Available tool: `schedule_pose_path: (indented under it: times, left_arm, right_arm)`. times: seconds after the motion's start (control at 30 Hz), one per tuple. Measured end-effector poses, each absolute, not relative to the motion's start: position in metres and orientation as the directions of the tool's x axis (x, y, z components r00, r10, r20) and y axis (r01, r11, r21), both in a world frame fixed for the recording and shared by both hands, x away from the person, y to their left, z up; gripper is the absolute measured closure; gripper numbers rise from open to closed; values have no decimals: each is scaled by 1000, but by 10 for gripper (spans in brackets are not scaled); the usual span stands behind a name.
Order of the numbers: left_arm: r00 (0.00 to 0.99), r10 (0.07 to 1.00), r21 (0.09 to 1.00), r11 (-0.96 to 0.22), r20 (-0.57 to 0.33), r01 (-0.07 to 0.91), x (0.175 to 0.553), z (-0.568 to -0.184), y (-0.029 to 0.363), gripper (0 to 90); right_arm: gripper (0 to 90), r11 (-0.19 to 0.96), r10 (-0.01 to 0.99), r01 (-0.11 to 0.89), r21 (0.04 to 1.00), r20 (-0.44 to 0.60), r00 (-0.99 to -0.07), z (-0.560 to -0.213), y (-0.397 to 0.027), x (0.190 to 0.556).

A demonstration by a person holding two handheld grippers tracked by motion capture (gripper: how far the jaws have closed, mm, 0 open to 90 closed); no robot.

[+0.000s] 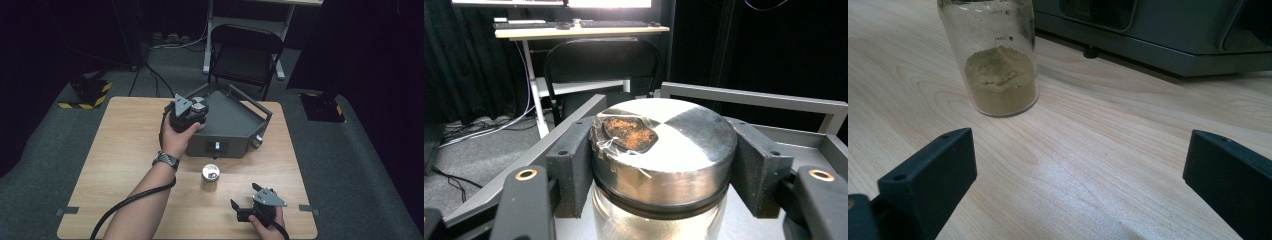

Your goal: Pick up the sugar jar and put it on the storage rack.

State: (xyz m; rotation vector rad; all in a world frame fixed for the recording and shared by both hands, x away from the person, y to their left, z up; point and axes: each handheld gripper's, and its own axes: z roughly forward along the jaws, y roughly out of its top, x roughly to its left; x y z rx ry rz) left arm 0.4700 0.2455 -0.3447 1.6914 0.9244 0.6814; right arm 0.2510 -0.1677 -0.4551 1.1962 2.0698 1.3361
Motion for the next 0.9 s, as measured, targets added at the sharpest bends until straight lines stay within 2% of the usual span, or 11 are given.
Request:
schedule_pose_path:
  times: [0.2, 0.33, 0.63, 0.73, 0.9]
  left_arm:
    - [538, 843, 955, -151, -10, 254, 470, -343, 245, 341]
    - [534, 846, 952, -156, -9, 262, 471, -341, 243, 239]
    - [537, 843, 952, -146, -24, 270, 468, -341, 247, 134]
    - [531, 847, 951, -148, -19, 270, 465, -341, 247, 51]
    - [537, 843, 954, -136, -31, 268, 461, -341, 252, 4]
  right_arm:
    - [7, 177, 825, 443, 879, 112, -554, -455, -168, 251]
    - [7, 178, 825, 442, 879, 111, -554, -455, -168, 251]
    - [7, 179, 825, 441, 879, 110, -555, -455, -167, 251]
    - [7, 180, 824, 441, 879, 110, -555, -455, -167, 251]
    - [7, 185, 825, 439, 879, 104, -555, -455, -166, 250]
